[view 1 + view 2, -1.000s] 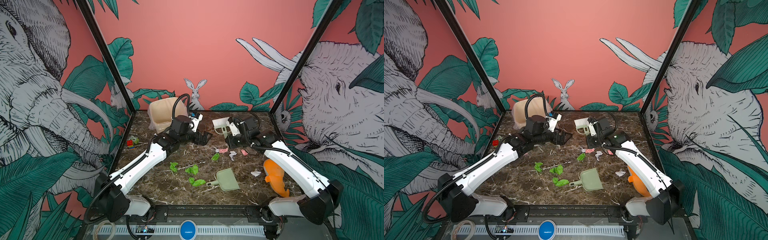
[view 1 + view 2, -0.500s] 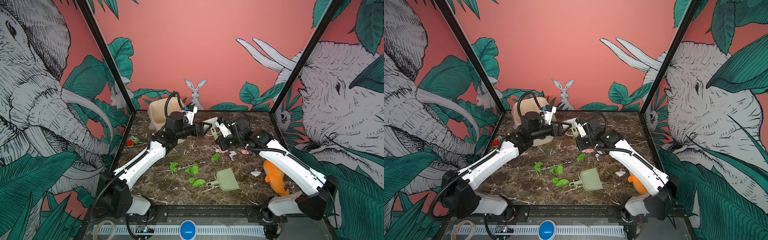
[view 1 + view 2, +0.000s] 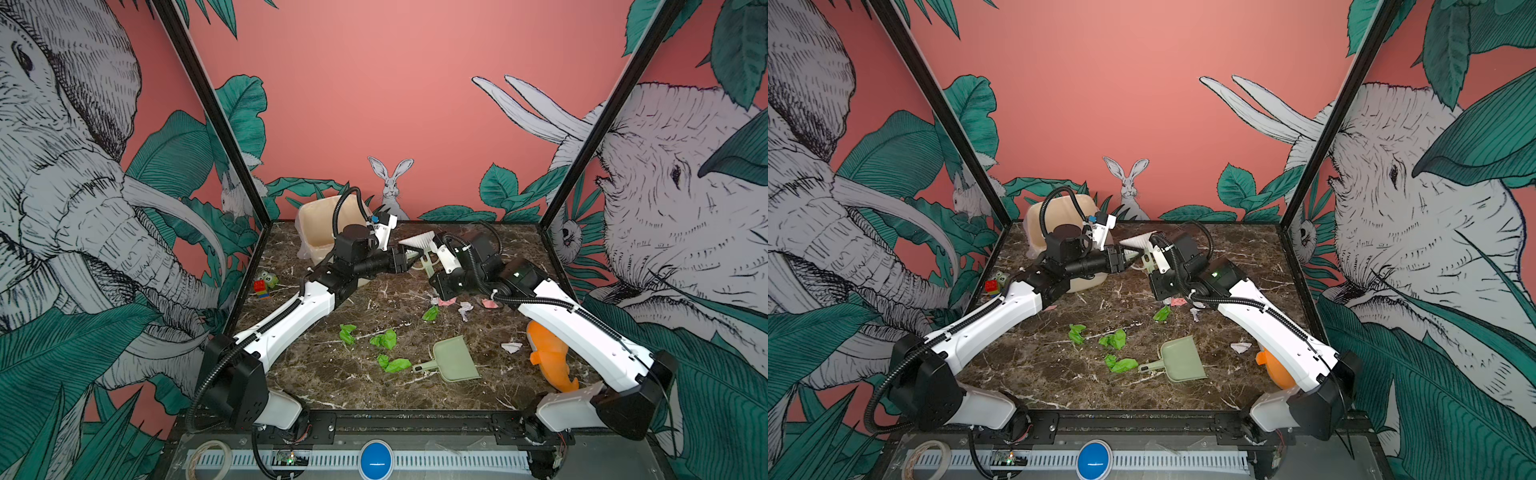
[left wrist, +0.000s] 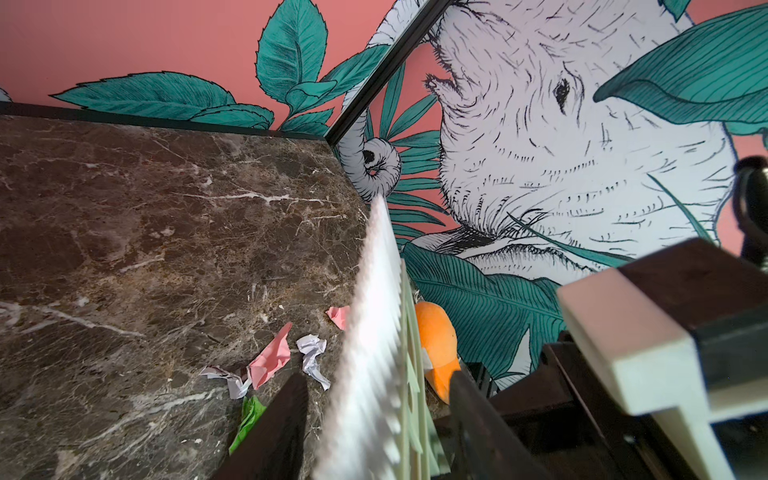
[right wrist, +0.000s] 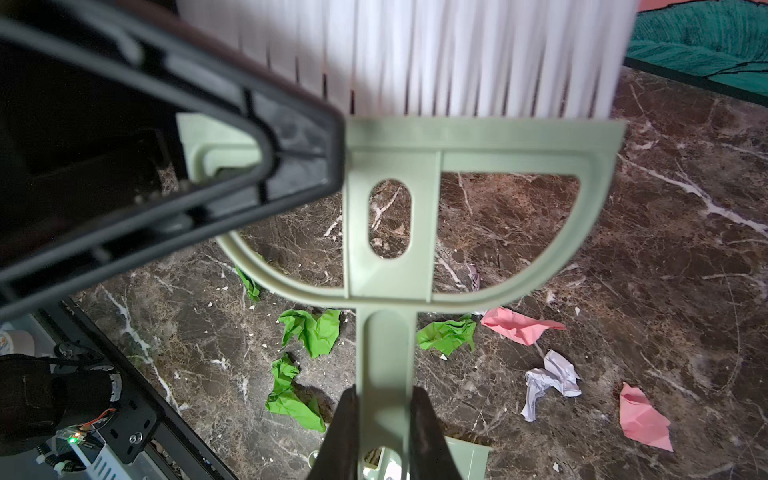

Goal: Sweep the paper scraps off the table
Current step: 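Lift the brush with the right gripper while the left gripper nears the bin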

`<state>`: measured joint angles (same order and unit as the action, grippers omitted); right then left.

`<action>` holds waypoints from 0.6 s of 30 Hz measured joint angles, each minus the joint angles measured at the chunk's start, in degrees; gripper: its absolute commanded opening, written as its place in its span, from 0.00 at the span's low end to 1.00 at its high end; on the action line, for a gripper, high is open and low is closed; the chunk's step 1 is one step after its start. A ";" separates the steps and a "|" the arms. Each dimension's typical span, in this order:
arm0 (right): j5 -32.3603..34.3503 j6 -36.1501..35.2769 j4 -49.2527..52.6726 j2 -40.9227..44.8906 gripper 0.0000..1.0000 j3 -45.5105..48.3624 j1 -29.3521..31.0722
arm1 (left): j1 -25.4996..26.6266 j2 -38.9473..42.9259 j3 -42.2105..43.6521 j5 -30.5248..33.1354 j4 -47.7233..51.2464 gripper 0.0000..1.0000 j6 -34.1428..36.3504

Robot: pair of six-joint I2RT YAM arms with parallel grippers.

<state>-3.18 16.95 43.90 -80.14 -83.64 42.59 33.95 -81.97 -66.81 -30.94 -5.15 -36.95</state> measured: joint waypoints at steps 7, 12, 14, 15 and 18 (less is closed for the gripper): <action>0.79 -0.15 -0.09 0.00 0.00 0.00 0.17 | 1.33 -0.39 0.00 0.26 0.11 0.19 0.04; 1.25 -0.94 0.52 -0.35 0.00 -0.33 0.28 | 1.64 -0.39 -0.24 0.09 -0.79 0.00 -0.92; 1.53 -1.18 0.83 -0.37 0.18 -0.46 0.28 | 1.79 -0.42 -0.28 0.35 -0.94 0.00 -1.25; 1.77 -1.20 0.87 -0.37 0.32 -0.57 0.28 | 1.79 -0.44 -0.28 0.48 -0.98 0.00 -1.49; 1.75 -1.70 0.90 0.07 0.59 -0.79 -0.39 | 1.77 -0.39 -0.15 2.93 -1.64 0.00 -1.77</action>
<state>-1.43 15.25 44.80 -80.07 -84.42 42.19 35.73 -82.37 -66.96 -28.01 -6.79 -38.72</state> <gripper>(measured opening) 0.485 0.107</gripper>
